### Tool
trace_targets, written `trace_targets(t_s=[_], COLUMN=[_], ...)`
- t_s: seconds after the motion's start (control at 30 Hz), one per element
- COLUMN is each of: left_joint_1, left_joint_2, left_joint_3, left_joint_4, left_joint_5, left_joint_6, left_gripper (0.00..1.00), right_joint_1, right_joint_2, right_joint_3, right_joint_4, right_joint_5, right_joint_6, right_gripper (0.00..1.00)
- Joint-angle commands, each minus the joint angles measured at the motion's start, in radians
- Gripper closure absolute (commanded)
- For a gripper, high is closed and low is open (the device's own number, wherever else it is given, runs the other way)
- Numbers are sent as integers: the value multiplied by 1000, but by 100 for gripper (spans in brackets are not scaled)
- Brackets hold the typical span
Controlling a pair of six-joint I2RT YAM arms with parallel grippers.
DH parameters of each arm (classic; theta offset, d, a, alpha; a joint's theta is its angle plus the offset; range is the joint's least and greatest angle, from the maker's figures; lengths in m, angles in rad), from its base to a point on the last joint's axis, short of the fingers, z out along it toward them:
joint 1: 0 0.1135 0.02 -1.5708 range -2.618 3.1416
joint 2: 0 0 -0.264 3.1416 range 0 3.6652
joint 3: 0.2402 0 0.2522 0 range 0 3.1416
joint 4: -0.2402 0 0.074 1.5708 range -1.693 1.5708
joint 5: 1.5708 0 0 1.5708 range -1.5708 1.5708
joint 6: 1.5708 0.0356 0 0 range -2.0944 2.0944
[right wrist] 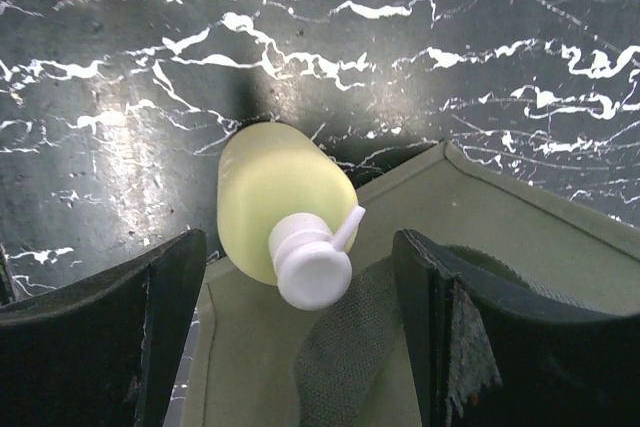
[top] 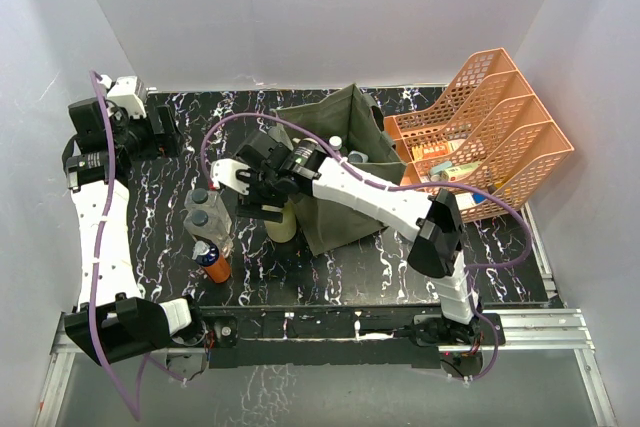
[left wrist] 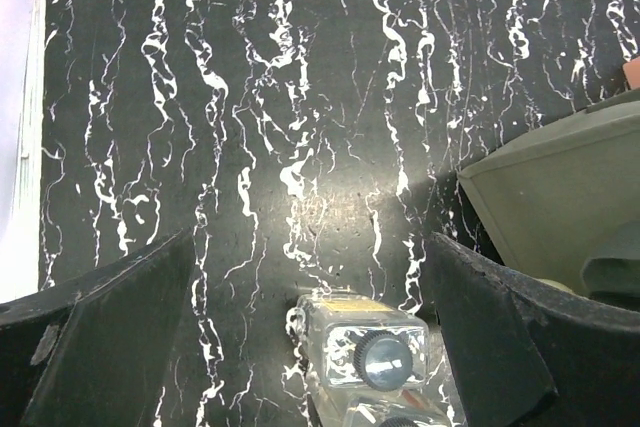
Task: Place the personal care products into the canvas bag
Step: Pick up the care product from the center of the board.
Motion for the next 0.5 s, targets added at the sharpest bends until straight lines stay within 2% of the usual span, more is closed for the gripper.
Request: trace_targets(t_s=[0.0, 0.2, 0.47], left_joint_1=[2, 2, 2], left_joint_2=[-20, -30, -37], left_joint_3=[-1, -14, -22], left_joint_4=[32, 50, 66], left_joint_5=[68, 49, 62], left_joint_6=[16, 17, 14], left_gripper=[3, 3, 3], right_joint_1=[-25, -39, -51], right_joint_2=[17, 42, 39], right_joint_3=[88, 63, 34], right_joint_4=[-26, -63, -64], right_joint_5=[53, 9, -59], right_joint_6=[-11, 5, 22], right_gripper=[23, 25, 40])
